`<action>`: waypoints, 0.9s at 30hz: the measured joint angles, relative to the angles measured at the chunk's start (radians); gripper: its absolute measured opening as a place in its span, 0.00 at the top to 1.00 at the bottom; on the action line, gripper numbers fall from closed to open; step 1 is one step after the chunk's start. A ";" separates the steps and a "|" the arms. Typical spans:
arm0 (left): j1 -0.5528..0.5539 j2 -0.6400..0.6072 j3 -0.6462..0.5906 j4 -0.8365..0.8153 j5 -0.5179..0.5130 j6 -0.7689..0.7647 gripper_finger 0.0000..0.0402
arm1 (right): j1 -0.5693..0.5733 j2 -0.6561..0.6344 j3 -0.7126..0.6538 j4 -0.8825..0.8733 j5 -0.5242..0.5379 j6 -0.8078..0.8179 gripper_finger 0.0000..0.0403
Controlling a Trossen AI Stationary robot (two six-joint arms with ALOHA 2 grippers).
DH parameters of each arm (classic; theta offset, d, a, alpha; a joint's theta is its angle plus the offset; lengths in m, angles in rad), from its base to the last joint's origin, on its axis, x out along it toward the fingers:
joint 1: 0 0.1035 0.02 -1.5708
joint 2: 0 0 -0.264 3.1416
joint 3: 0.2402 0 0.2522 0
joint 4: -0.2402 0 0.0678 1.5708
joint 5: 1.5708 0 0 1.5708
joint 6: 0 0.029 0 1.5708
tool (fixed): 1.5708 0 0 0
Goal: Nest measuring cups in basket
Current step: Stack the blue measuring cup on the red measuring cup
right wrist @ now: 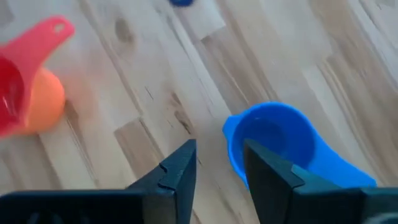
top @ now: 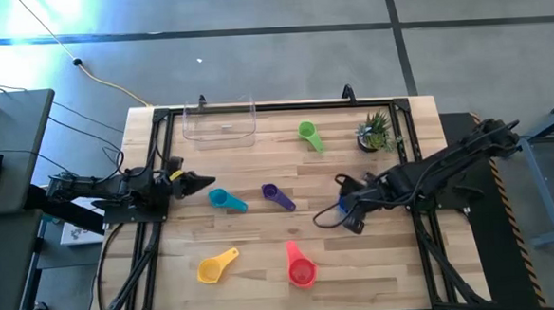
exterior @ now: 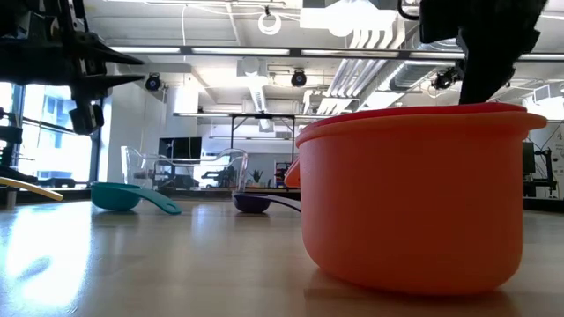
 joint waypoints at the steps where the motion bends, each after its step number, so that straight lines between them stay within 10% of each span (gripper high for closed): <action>1: 0.000 0.000 0.000 0.002 -0.009 0.000 0.82 | 0.000 0.000 -0.015 0.013 0.000 -0.035 0.69; 27: 0.000 0.000 0.000 0.004 -0.034 0.001 0.82 | 0.015 0.001 -0.294 0.284 -0.019 -0.287 0.69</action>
